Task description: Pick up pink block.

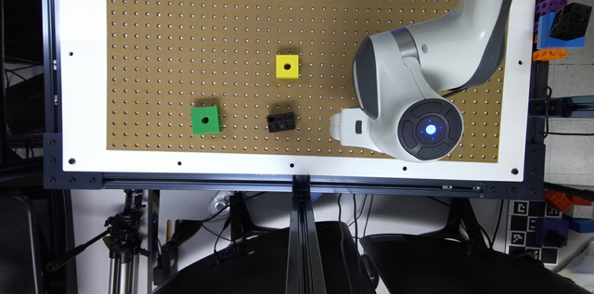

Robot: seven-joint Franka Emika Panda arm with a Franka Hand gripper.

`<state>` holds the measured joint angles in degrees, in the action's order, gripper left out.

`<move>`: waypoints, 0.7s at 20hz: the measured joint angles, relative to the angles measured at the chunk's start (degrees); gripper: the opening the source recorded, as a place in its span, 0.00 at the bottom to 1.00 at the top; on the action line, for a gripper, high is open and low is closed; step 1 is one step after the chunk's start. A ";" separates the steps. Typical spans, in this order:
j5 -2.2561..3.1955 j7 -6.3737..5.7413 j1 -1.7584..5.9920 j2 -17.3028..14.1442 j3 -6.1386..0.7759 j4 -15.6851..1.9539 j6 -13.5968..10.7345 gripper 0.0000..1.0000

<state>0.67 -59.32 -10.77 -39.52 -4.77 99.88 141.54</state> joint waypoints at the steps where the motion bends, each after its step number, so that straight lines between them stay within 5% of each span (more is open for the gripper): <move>1: 0.00 0.00 0.02 0.77 0.00 0.00 -0.71 0.00; 14: 0.00 0.00 0.02 8.02 0.00 0.05 -8.18 0.00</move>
<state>0.67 -59.32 -10.75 -31.50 -4.77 99.93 133.36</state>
